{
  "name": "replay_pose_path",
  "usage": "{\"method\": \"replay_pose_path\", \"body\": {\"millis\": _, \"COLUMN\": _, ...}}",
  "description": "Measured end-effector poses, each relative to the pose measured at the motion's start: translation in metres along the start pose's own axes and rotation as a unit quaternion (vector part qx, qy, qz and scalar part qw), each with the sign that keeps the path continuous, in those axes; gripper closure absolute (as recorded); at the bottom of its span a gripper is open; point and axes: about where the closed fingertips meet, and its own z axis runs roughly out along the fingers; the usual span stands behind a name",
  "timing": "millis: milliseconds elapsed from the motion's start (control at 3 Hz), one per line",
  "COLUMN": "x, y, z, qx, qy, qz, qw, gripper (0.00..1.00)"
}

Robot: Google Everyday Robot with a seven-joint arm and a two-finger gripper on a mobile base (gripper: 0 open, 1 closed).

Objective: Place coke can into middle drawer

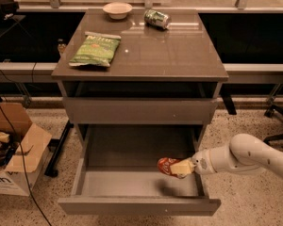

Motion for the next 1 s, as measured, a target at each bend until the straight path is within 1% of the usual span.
{"method": "replay_pose_path", "body": {"millis": 333, "x": 0.027, "y": -0.022, "z": 0.036, "qx": 0.038, "qy": 0.038, "qz": 0.03, "qw": 0.9981, "gripper": 0.98}}
{"method": "replay_pose_path", "body": {"millis": 667, "x": 0.039, "y": -0.034, "z": 0.052, "qx": 0.056, "qy": 0.055, "qz": 0.046, "qw": 0.9958, "gripper": 0.85}}
{"method": "replay_pose_path", "body": {"millis": 1000, "x": 0.049, "y": -0.047, "z": 0.066, "qx": 0.078, "qy": 0.063, "qz": 0.068, "qw": 0.9926, "gripper": 0.58}}
